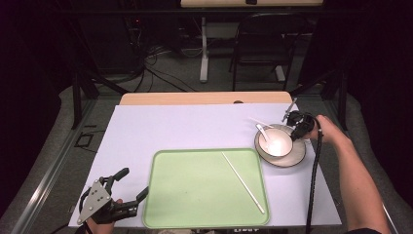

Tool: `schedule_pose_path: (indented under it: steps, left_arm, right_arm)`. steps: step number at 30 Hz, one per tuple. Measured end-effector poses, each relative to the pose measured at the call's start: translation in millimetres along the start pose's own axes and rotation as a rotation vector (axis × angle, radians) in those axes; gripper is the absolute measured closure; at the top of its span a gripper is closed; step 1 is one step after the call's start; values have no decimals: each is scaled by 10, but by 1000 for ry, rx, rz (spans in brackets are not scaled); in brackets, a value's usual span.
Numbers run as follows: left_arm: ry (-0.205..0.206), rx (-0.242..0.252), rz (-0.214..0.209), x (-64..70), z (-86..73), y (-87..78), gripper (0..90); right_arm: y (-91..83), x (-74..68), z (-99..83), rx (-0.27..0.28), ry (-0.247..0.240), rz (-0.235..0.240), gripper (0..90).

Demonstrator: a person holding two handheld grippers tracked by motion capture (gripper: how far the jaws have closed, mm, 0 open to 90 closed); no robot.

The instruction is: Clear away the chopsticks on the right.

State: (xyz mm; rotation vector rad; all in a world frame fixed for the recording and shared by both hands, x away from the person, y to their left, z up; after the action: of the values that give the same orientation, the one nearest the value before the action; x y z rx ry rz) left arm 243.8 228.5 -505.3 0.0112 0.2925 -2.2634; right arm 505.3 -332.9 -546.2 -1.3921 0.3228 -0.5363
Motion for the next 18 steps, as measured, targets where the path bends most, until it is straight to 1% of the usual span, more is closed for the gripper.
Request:
schedule_pose_path:
  steps: [2,3,4,5,6,7,11,12,13,14,15,16,18]
  left_arm:
    - [1,-2,0,0,-1,-1,153]
    - [1,-2,0,0,-1,-1,153]
    - [2,-1,0,-1,0,-1,153]
    - [1,-1,-1,0,0,-1,153]
    - [1,-1,-1,1,0,0,153]
    - [1,-1,-1,1,0,0,153]
    - [5,-1,-3,3,2,-1,153]
    - [4,0,-2,3,3,-2,153]
    - [6,0,-1,1,3,-3,153]
    - [4,-1,-1,2,2,-3,153]
    - [4,-1,-1,2,2,-2,153]
    - [3,-1,-1,3,2,-1,153]
    - [5,-2,-2,3,3,1,153]
  right_arm:
    - [-17,-14,8,30,14,-3,835]
    - [-50,-4,11,10,9,-8,836]
    - [-67,-18,16,22,27,-5,836]
    - [-92,-23,19,32,31,-9,836]
    - [-123,-28,26,42,36,-22,836]
    - [-178,-27,33,39,29,-24,836]
    - [-321,-81,62,51,49,-31,836]
    - [-366,-93,77,76,56,-31,836]
    - [-428,-97,77,41,53,-37,836]
    - [-457,-110,96,81,65,-60,836]
    - [-526,-106,102,54,39,-57,836]
    - [-539,-129,112,74,51,-68,835]
    - [-660,-175,125,34,65,-58,836]
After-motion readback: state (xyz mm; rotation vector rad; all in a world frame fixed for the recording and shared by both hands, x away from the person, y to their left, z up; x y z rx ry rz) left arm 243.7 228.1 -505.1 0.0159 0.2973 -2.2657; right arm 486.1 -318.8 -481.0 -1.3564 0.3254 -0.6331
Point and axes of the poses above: each handheld gripper's, and its own axes: y roughly forward along the jaws, z roughly out of its top, x roughly to its right, the point moved 4 cm from there along y, roughly forward along the jaws, and after that the axes turned 1 degree about y, right-handed, at the moved point
